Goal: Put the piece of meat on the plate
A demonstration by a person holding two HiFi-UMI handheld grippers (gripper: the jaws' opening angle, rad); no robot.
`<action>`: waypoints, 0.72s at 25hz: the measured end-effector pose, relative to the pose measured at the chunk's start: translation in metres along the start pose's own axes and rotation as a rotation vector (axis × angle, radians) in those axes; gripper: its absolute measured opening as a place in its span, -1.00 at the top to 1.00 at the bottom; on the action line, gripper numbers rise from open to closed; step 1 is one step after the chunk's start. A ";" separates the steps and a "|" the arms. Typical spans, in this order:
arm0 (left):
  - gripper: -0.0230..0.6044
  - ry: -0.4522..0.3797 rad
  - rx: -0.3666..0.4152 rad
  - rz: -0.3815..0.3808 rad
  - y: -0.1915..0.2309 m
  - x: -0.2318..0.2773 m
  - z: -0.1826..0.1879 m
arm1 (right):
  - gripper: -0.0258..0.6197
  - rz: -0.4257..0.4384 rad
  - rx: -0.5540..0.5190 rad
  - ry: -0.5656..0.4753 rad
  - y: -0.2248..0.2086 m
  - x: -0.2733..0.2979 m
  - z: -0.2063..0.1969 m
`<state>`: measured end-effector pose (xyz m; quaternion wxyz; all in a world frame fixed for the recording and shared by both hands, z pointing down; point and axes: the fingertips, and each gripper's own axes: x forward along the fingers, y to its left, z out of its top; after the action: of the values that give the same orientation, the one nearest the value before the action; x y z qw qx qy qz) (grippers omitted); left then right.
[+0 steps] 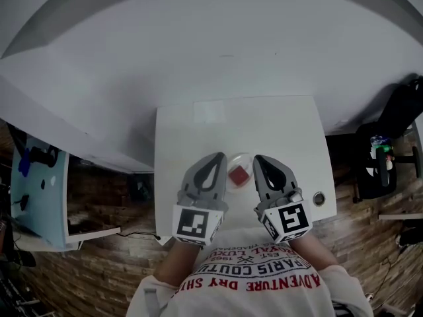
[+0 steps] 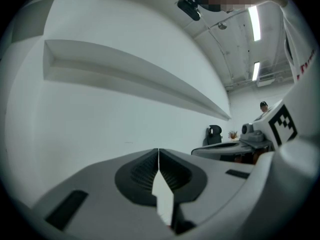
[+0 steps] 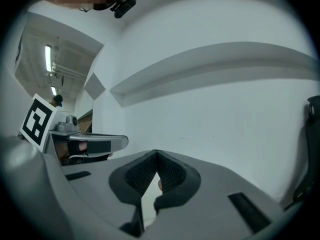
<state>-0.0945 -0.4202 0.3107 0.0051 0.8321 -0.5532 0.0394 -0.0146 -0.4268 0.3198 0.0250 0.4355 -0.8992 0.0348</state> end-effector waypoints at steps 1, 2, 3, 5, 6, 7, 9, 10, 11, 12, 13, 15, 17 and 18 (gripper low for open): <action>0.90 -0.002 0.002 0.000 -0.001 0.000 0.000 | 0.88 -0.001 -0.003 0.005 -0.001 0.000 -0.001; 0.90 -0.005 0.004 -0.001 -0.001 0.000 0.001 | 0.88 -0.002 -0.005 0.009 -0.001 -0.001 -0.002; 0.90 -0.008 0.004 -0.003 -0.002 0.000 0.001 | 0.88 -0.003 -0.006 0.011 -0.002 -0.001 -0.003; 0.90 -0.009 0.002 -0.004 -0.003 0.001 0.002 | 0.88 -0.004 -0.008 0.011 -0.003 -0.002 -0.002; 0.90 -0.008 0.001 -0.003 -0.003 0.001 0.002 | 0.88 -0.005 -0.010 0.010 -0.004 -0.002 -0.002; 0.90 -0.007 0.000 -0.002 -0.003 0.001 0.002 | 0.88 -0.006 -0.013 0.009 -0.005 -0.003 -0.002; 0.90 -0.004 -0.002 -0.003 -0.004 0.002 0.001 | 0.88 -0.012 -0.018 0.012 -0.008 -0.003 -0.003; 0.90 -0.003 -0.003 -0.004 -0.005 0.003 0.000 | 0.88 -0.016 -0.018 0.015 -0.009 -0.003 -0.004; 0.90 -0.001 -0.003 -0.006 -0.005 0.003 0.000 | 0.88 -0.019 -0.015 0.019 -0.010 -0.003 -0.005; 0.90 0.000 -0.004 -0.007 -0.006 0.003 0.000 | 0.88 -0.020 -0.008 0.025 -0.011 -0.003 -0.006; 0.90 0.002 -0.004 -0.009 -0.007 0.003 0.001 | 0.88 -0.019 0.000 0.030 -0.011 -0.003 -0.007; 0.90 0.003 -0.001 -0.010 -0.008 0.003 0.001 | 0.88 -0.016 0.012 0.034 -0.011 -0.004 -0.008; 0.90 0.007 0.001 -0.011 -0.009 0.003 0.000 | 0.88 -0.017 0.003 0.033 -0.010 -0.005 -0.007; 0.90 0.012 0.000 -0.011 -0.009 0.003 -0.001 | 0.88 -0.018 -0.005 0.033 -0.009 -0.005 -0.006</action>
<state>-0.0848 -0.4190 0.3124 0.0085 0.8348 -0.5487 0.0444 -0.0042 -0.4279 0.3256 0.0414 0.4429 -0.8947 0.0394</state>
